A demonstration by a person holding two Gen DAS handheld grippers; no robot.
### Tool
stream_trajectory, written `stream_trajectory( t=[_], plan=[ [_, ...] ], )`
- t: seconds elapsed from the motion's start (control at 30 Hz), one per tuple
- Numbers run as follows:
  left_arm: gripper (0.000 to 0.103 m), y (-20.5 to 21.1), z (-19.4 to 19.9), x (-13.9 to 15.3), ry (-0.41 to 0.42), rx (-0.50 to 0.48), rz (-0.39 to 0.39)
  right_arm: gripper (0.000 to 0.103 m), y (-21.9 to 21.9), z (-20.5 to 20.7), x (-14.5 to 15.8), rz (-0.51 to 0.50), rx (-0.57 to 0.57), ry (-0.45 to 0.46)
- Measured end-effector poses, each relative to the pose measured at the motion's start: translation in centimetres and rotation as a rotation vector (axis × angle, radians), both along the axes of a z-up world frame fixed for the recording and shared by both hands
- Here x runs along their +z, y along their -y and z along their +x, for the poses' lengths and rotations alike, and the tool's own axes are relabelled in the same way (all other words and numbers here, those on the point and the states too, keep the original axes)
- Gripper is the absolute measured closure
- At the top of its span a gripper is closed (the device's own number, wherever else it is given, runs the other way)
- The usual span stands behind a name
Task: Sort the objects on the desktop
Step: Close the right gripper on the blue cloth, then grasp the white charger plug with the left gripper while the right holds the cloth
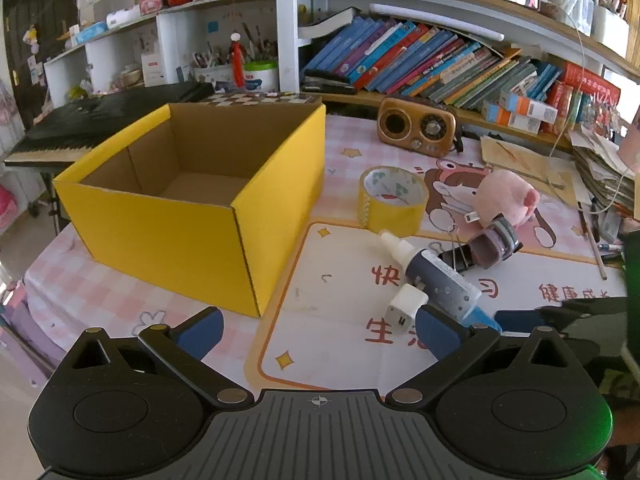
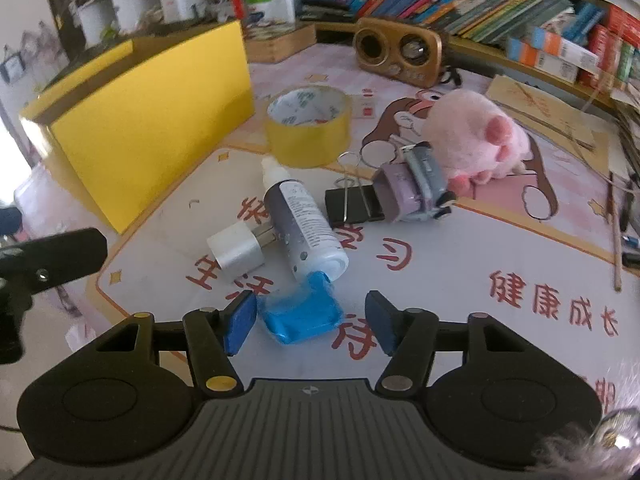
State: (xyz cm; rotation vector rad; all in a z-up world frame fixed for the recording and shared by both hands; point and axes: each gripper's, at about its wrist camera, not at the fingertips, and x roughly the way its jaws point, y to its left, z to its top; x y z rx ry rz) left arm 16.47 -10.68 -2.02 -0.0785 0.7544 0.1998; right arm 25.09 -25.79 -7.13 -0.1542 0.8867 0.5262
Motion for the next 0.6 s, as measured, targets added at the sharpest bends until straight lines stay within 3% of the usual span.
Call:
stream_trajectory(
  t=[0.13, 0.47, 0.6],
  plan=[
    [0.001, 0.5, 0.5, -0.3, -0.009, -0.018, -0.011, 0.067, -0.3, 0.1, -0.3, -0.033, 0.057, -0.012],
    [0.01, 2.5, 4.1, -2.5, -0.067, -0.112, -0.065, 0.068, 4.6, 0.8, 1.1, 0.043, -0.055, 0.033],
    [0.03, 3.1, 6.0, -4.1, -0.11, -0.149, -0.027, 0.068, 5.8, 0.8, 0.8, 0.054, -0.076, 0.008]
  ],
)
